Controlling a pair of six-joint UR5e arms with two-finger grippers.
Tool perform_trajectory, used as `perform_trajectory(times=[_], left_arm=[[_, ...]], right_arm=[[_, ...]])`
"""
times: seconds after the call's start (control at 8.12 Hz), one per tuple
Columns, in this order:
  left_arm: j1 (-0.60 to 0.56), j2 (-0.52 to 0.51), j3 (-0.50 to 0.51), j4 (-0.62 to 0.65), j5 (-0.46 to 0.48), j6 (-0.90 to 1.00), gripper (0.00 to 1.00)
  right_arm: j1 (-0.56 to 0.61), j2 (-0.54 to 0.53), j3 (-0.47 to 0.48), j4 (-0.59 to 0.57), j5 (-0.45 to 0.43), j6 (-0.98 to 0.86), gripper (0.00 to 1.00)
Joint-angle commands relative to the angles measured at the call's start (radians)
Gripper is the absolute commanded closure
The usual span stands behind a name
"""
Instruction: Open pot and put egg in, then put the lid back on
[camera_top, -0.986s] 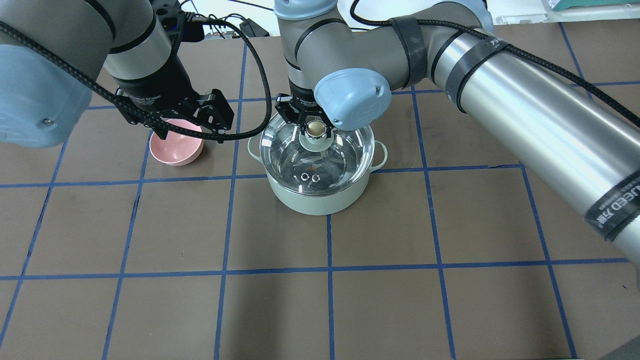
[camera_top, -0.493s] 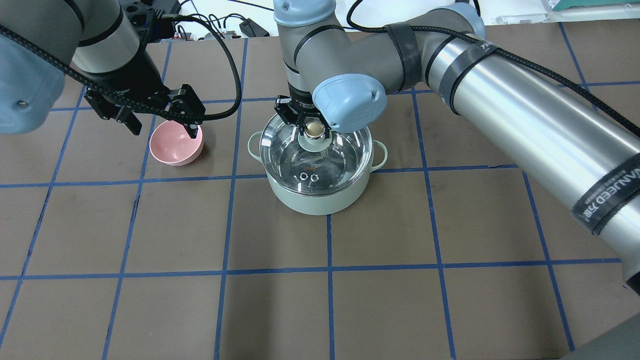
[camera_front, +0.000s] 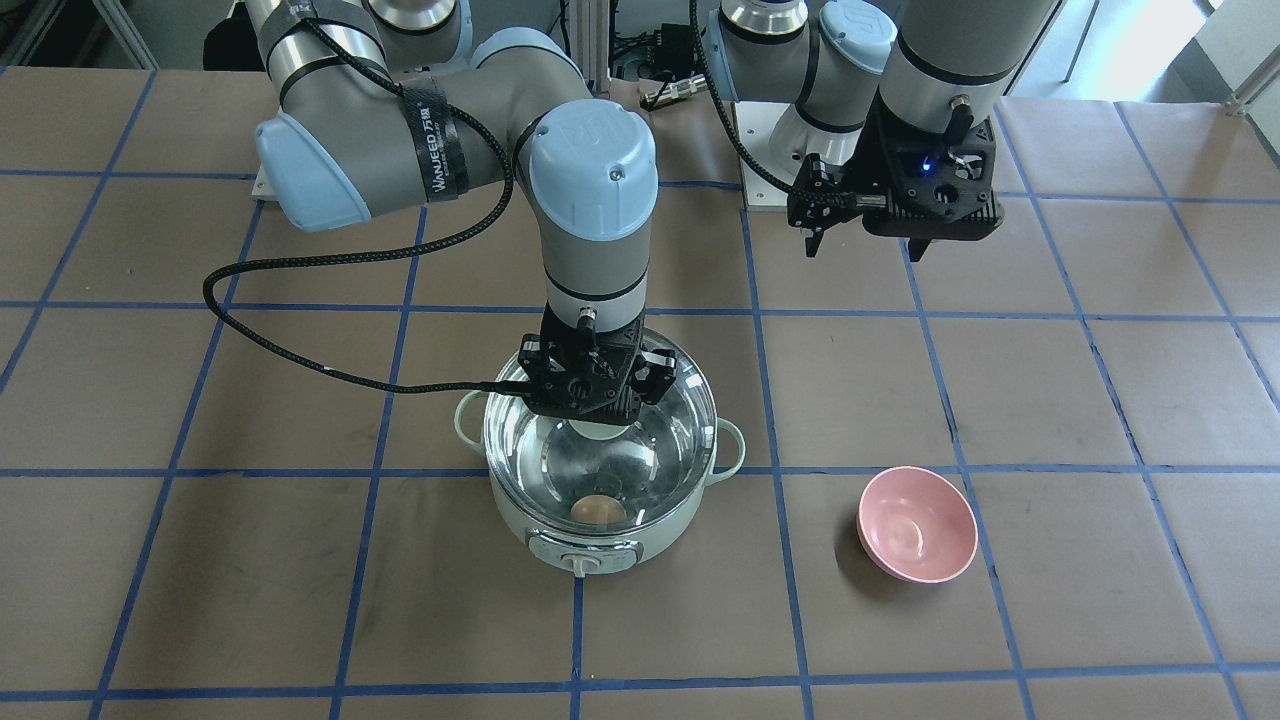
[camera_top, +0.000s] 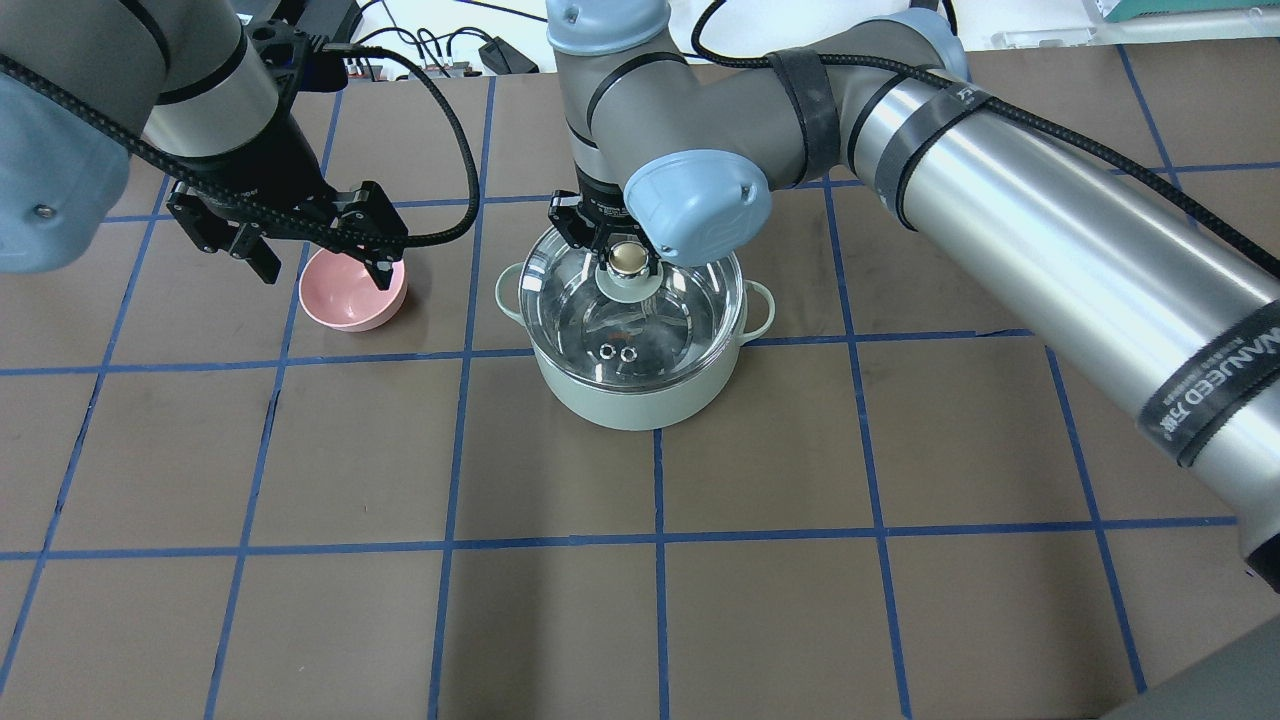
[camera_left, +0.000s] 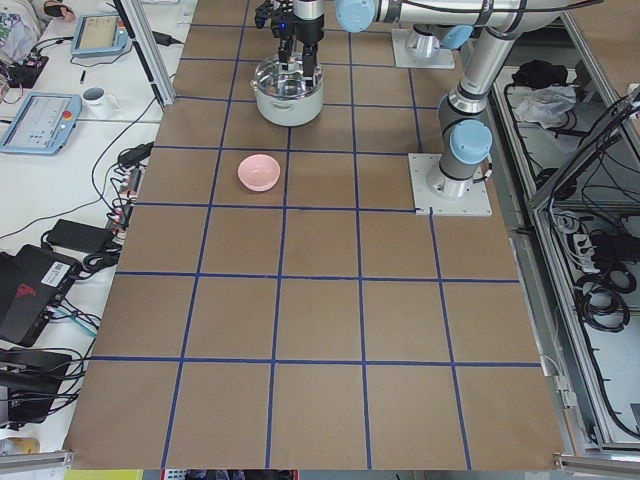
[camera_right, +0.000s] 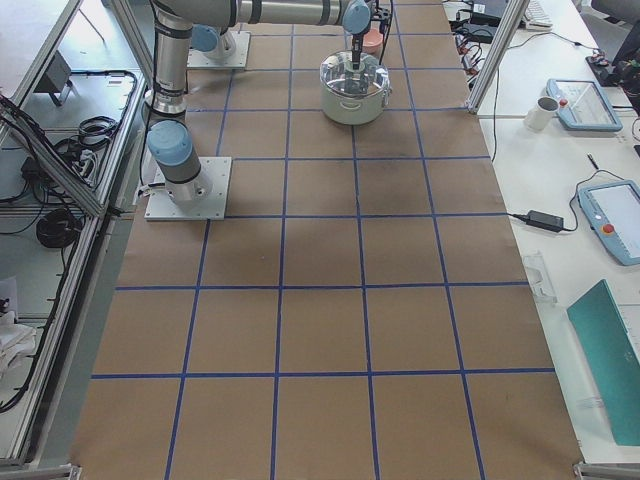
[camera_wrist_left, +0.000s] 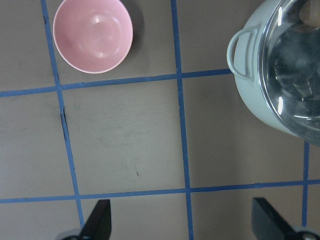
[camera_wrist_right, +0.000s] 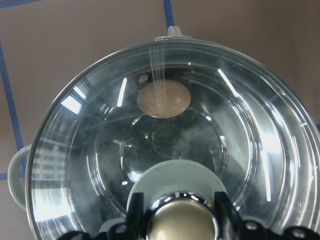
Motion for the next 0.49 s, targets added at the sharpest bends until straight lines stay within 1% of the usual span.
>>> perform_trajectory(times=[0.0,0.37], left_arm=[[-0.001,0.002,-0.002,-0.001,0.005,-0.001,0.0],[0.001,0.0,-0.002,-0.001,-0.009,0.007,0.0]], right_arm=[[-0.001,0.003,0.0,0.0,0.0,-0.019,0.59],[-0.002,0.008,-0.002,-0.002,0.0,-0.02,0.59]])
